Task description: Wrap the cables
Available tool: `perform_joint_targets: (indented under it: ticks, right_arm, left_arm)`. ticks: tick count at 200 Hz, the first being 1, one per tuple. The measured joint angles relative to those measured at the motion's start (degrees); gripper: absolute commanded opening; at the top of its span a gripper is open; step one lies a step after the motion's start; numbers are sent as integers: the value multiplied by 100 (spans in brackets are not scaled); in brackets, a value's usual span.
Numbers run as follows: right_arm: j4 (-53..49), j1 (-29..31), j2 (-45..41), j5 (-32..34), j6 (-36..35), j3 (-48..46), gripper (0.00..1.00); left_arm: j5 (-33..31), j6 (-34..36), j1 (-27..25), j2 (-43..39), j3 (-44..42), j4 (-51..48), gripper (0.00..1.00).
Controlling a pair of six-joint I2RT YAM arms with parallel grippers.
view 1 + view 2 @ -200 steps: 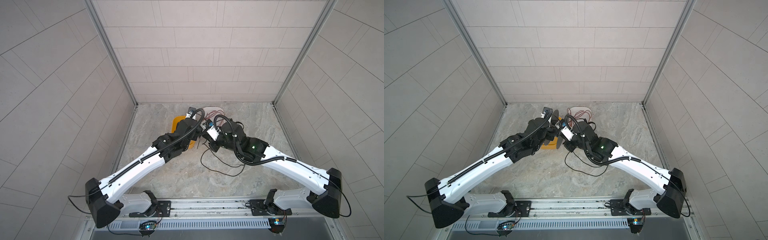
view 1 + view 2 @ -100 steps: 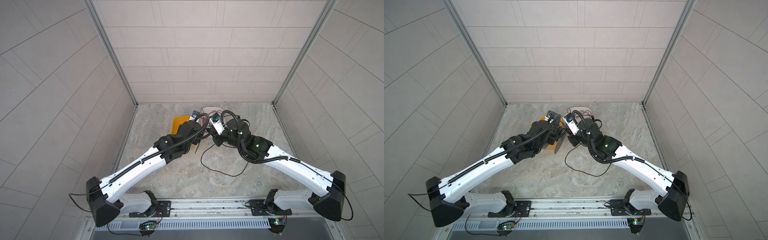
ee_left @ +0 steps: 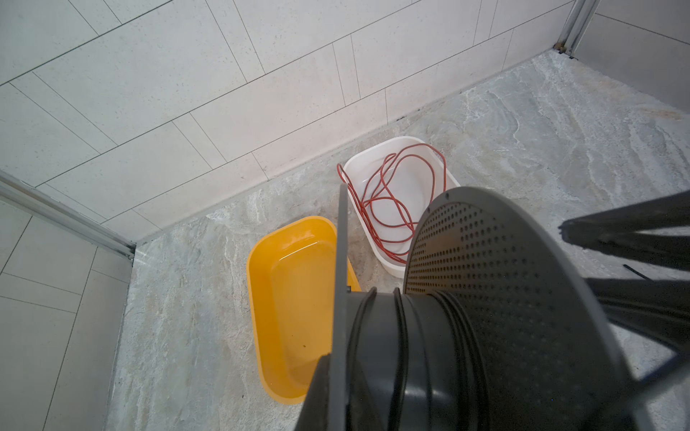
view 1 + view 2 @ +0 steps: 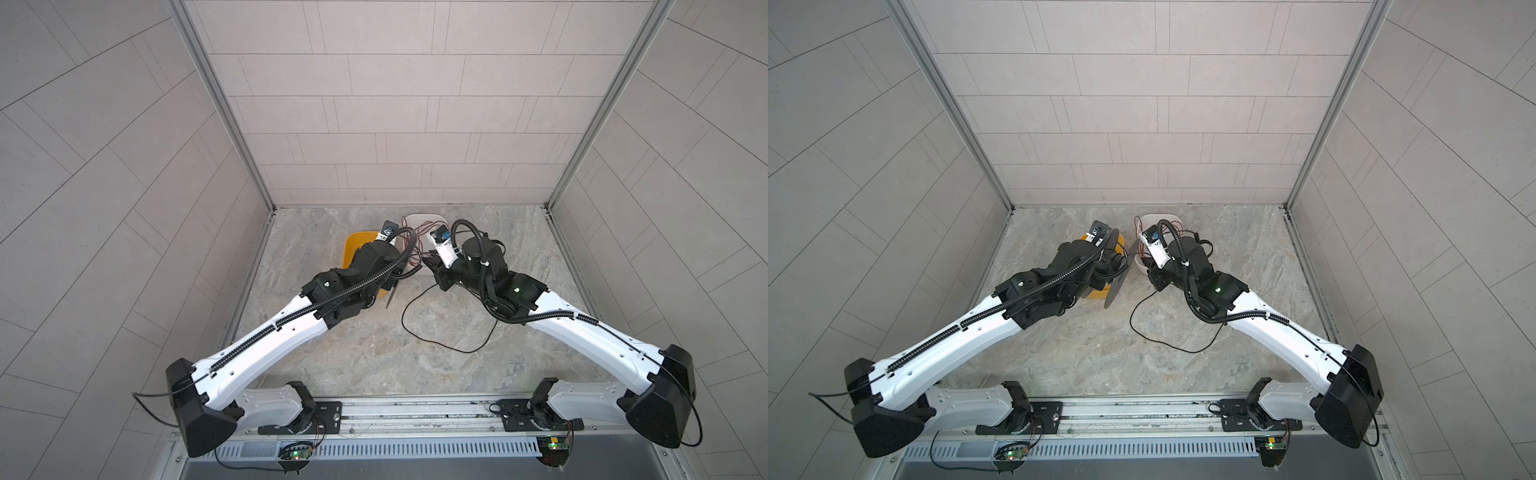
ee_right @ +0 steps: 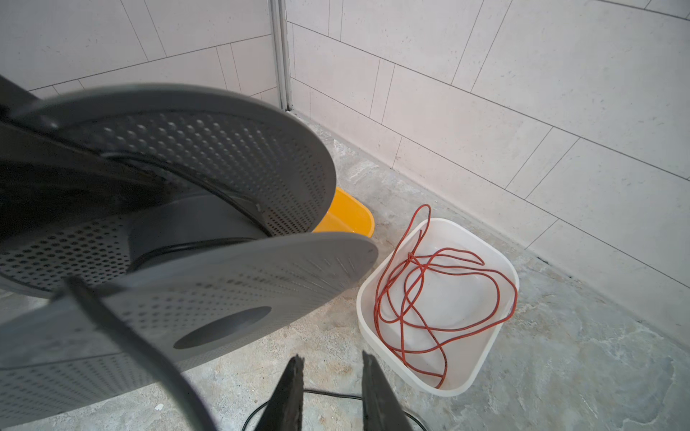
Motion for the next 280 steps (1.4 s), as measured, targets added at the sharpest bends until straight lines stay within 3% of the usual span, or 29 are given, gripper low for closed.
perform_joint_targets:
  ticks: [74, 130, 161, 280]
  right_arm:
    - [144, -175, -455, -109, 2, -549, 26]
    - [461, -481, -566, -133, 96, -894, 12]
    - [699, -638, -557, -175, 197, -979, 0]
    - [1401, -1099, 411, -308, 472, -623, 0]
  left_arm:
    - [4, 11, -9, -42, 114, -136, 0]
    - [188, 11, -20, -52, 232, -208, 0]
    - [313, 9, -24, -79, 267, -385, 0]
    - [1078, 83, -31, -212, 461, -758, 0]
